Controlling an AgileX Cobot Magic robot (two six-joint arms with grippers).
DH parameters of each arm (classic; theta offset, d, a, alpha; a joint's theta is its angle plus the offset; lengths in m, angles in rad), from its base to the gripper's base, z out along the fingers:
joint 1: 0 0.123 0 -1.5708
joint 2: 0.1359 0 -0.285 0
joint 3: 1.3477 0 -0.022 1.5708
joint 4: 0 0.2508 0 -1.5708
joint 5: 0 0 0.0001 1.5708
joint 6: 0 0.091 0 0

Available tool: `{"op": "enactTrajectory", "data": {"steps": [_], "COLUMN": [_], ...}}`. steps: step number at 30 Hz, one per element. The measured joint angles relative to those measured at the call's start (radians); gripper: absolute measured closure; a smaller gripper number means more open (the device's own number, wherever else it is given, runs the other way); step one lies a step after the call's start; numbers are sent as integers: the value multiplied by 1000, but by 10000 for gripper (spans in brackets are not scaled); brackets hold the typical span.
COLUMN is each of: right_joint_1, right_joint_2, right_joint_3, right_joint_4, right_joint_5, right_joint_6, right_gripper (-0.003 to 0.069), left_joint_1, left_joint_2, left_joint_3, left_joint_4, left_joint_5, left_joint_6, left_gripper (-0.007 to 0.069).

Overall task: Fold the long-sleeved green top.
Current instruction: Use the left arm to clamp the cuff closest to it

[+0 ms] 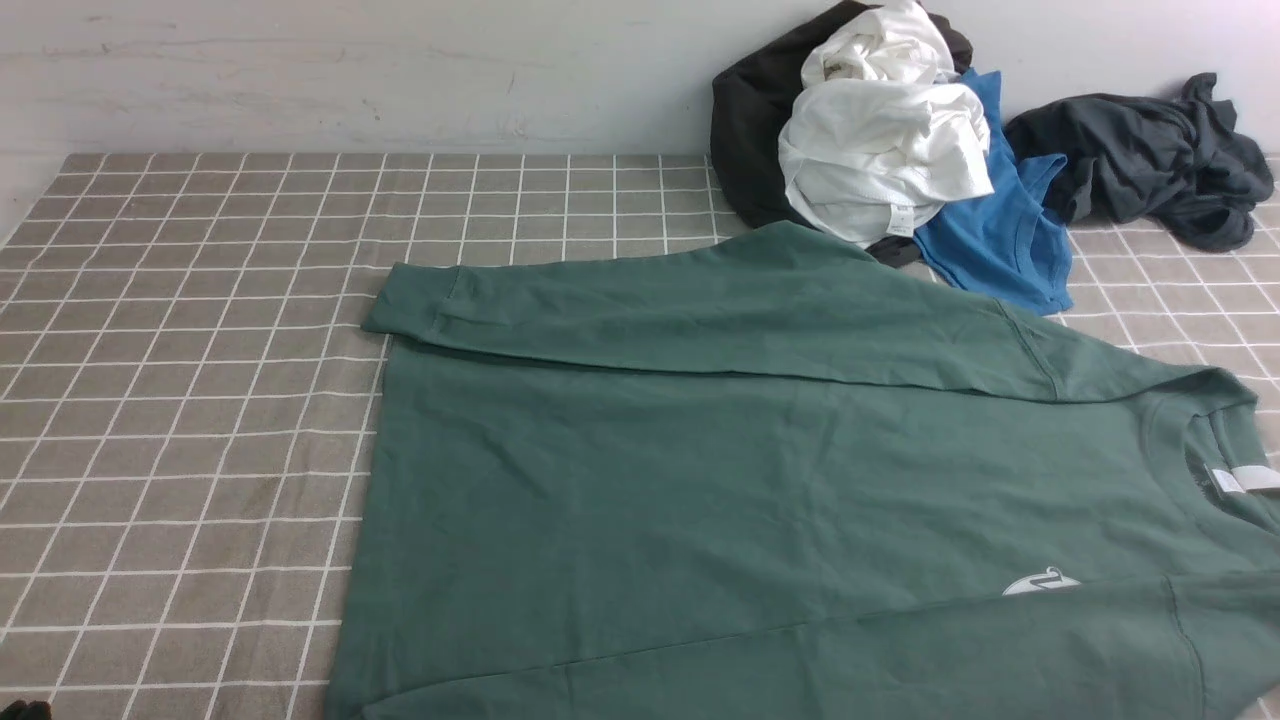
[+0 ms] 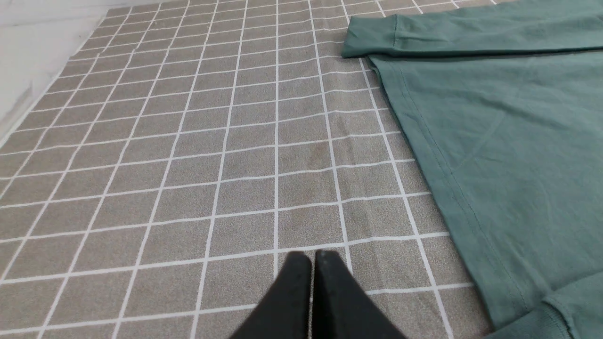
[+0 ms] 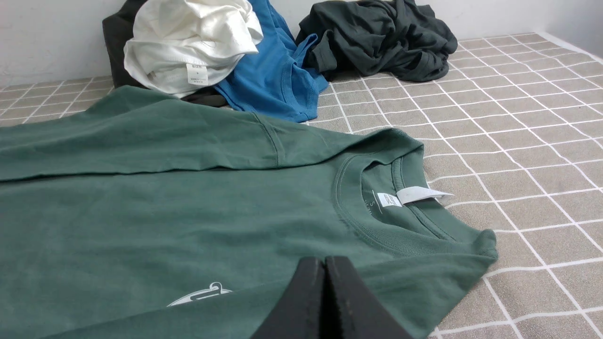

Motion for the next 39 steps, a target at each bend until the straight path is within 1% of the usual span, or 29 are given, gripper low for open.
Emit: {"op": "enactTrajectory", "data": {"steps": [35, 39], "right_joint_1": [0, 0], "right_joint_2": [0, 0], "right_joint_3": [0, 2], "right_joint_4": [0, 0], "right_joint_5": [-1, -42], "right_joint_6": [-15, -15], "right_gripper": [673, 673], "left_joint_1": [0, 0], "left_joint_2": [0, 0], "left_joint_3": [1, 2], "left_joint_4": [0, 0], "left_joint_5": [-19, -64], "left_joint_6": [4, 4], "left_gripper": [632, 632]}}
